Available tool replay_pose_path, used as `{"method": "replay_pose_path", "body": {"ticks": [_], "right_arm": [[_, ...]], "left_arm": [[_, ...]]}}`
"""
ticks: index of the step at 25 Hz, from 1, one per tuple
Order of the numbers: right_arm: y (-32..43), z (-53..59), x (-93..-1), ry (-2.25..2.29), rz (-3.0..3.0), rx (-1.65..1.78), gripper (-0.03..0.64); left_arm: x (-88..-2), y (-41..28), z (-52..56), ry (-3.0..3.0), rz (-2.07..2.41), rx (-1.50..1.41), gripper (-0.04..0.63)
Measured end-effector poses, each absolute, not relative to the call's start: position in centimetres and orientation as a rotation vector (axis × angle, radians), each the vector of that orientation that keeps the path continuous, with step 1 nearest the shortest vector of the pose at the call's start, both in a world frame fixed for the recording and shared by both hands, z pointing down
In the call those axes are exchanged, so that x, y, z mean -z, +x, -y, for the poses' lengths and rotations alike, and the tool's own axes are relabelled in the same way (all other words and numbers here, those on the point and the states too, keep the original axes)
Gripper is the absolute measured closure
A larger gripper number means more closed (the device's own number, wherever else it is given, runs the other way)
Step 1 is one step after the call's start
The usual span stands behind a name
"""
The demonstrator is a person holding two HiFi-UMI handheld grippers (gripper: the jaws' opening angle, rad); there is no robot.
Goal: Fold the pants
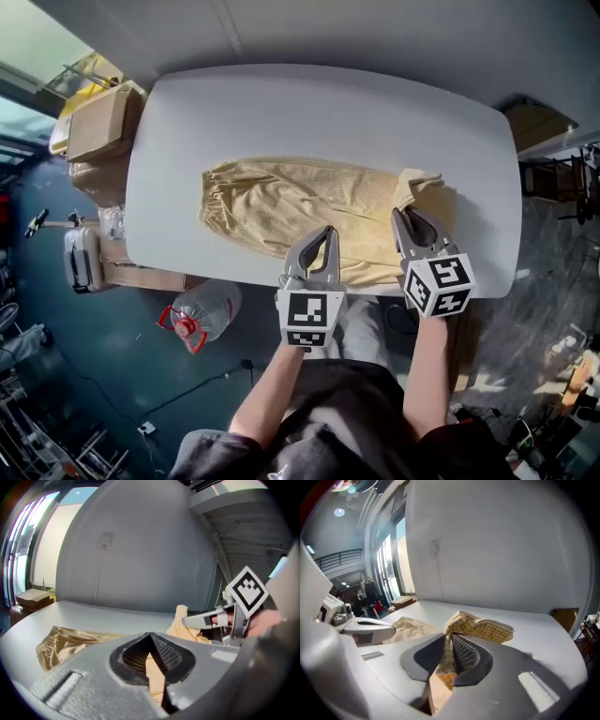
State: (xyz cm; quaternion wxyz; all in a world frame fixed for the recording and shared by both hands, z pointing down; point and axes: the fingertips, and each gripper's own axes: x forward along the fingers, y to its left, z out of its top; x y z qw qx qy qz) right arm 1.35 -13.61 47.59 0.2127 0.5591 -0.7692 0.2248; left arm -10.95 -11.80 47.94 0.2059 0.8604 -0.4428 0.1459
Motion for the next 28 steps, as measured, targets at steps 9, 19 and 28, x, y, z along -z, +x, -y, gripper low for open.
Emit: {"method": "replay_pose_path", "body": {"ticks": [9, 19, 28], "right_arm": [[-9.3, 8.1, -60.8, 0.96, 1.921, -0.462, 0.457], [-13.0, 9.0, -57.4, 0.941, 2.191, -0.546, 0.388], [-8.6, 8.6, -53.6, 1.196, 2.261, -0.627, 0.614]], "left_arm": [[-52.9, -18.4, 10.5, 2.218, 1.331, -0.427, 0.591], [-52.0, -18.0, 10.4, 2.25, 1.297, -0.399, 0.591], [-51.8, -14.5, 10.3, 2.302, 1.195, -0.395, 0.591]]}}
